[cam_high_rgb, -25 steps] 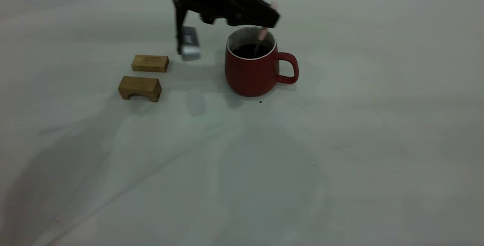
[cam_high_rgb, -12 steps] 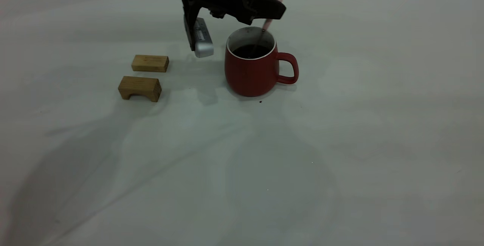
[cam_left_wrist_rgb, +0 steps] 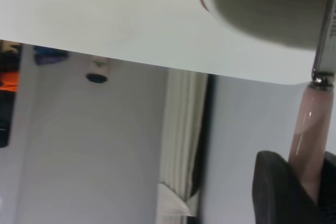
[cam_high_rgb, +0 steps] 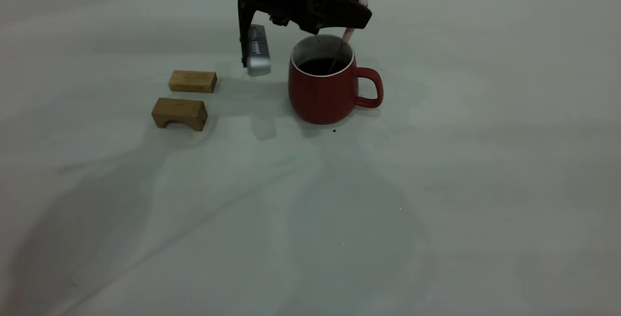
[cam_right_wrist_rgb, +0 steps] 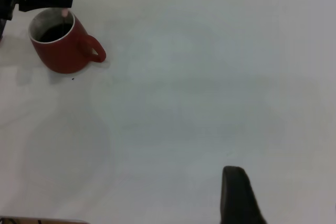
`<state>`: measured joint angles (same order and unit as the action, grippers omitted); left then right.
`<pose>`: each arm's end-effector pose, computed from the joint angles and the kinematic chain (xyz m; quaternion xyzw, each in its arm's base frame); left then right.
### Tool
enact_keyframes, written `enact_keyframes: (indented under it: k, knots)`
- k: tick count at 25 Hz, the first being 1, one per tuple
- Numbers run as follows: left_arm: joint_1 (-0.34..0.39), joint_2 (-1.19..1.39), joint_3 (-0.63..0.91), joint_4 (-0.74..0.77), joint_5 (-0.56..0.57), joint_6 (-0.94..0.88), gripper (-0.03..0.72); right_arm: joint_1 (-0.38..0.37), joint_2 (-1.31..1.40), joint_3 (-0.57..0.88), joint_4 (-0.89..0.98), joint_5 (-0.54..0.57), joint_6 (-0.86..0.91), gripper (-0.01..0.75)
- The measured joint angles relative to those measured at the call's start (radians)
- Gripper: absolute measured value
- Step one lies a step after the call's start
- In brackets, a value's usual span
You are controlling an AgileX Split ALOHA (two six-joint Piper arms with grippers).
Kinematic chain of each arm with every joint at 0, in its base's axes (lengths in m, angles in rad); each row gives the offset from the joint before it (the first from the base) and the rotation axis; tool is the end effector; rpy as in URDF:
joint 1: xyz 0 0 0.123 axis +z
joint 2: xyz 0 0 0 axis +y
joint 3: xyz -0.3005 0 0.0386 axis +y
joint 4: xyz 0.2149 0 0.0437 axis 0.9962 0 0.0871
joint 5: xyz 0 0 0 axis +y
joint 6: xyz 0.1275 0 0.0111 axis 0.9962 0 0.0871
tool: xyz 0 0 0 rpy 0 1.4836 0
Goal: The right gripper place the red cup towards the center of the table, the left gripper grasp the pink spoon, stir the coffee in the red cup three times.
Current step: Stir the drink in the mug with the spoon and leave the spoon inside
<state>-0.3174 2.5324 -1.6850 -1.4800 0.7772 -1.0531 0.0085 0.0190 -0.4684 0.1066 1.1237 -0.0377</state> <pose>0.4509 -0.2423 0.0624 0.7066 -0.5190 0.3801 0.2948 -0.0190 0.0121 0.2297 -0.0227 0.8799 0.0463 0.4723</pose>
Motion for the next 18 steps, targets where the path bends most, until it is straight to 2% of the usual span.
enact_keyframes:
  k: [3,7,9,14,18]
  knots:
    - [0.003,0.0,0.0,0.047,0.024,0.0,0.219,0.0,0.0,0.0,0.0,0.0,0.0,0.479]
    - [0.003,-0.005,0.0,0.134,0.035,0.039,0.395,0.0,0.0,0.0,0.0,0.0,0.0,0.479]
    - [0.003,-0.02,0.0,0.19,0.04,0.091,0.451,0.0,0.0,0.0,0.0,0.0,0.0,0.479]
    - [0.003,-0.111,0.0,0.425,0.097,0.219,0.479,0.0,0.0,0.0,0.0,0.0,0.0,0.479]
    - [-0.003,-0.221,0.0,0.743,0.218,0.304,0.458,0.0,0.0,0.0,0.0,0.0,0.0,0.479]
